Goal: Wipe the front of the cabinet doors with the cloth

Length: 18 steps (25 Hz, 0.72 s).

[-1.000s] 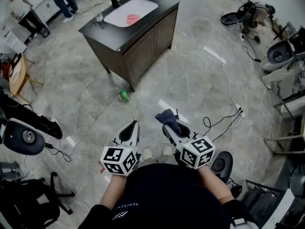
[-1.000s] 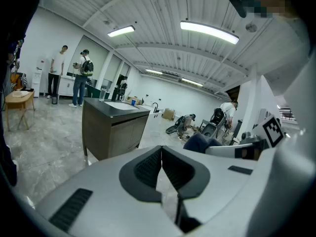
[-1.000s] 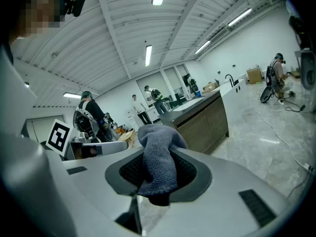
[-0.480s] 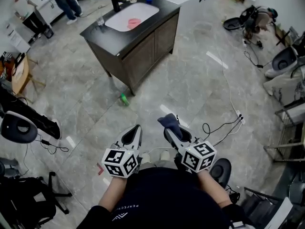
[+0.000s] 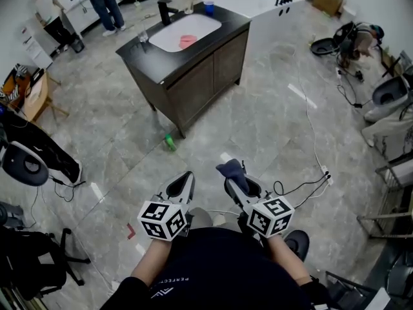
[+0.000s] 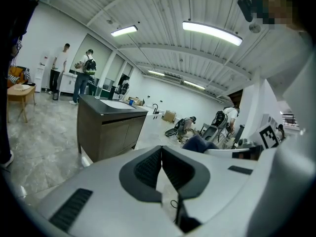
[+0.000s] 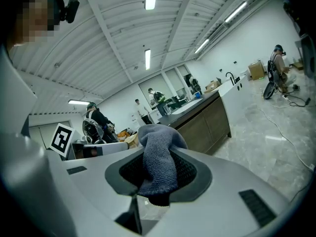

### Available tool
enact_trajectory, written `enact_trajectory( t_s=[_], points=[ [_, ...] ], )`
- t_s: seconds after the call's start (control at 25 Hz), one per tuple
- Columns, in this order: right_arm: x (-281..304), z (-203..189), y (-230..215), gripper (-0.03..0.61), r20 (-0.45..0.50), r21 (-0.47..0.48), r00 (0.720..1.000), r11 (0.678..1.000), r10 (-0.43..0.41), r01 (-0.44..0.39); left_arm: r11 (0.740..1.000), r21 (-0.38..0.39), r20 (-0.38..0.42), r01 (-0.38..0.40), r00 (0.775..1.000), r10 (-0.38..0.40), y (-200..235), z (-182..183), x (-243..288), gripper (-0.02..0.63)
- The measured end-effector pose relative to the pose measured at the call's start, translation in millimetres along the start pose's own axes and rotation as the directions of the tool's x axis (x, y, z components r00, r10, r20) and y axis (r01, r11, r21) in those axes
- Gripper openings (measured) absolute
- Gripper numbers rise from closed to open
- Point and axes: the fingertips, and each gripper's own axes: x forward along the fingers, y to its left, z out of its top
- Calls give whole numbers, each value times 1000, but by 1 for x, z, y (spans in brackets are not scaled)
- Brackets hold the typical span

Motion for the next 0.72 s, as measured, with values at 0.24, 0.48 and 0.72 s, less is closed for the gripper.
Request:
enact_trajectory(
  t_s=[0.24,0.48,0.72],
  points=[
    [-4,1,-17,123,0,27,1000,1000,3,-3,1000,-4,-8,-26,1000,26,-2,-1,8,9],
    [1,8,-37,123,7,54,1000,999,-9,8,999,12,-18,-33,999,33,0,6,26,9],
    [16,9,-52,123,-23,41,1000,999,-15,16,1000,-1,-28,-29,999,29,13,8,53,9]
  ],
)
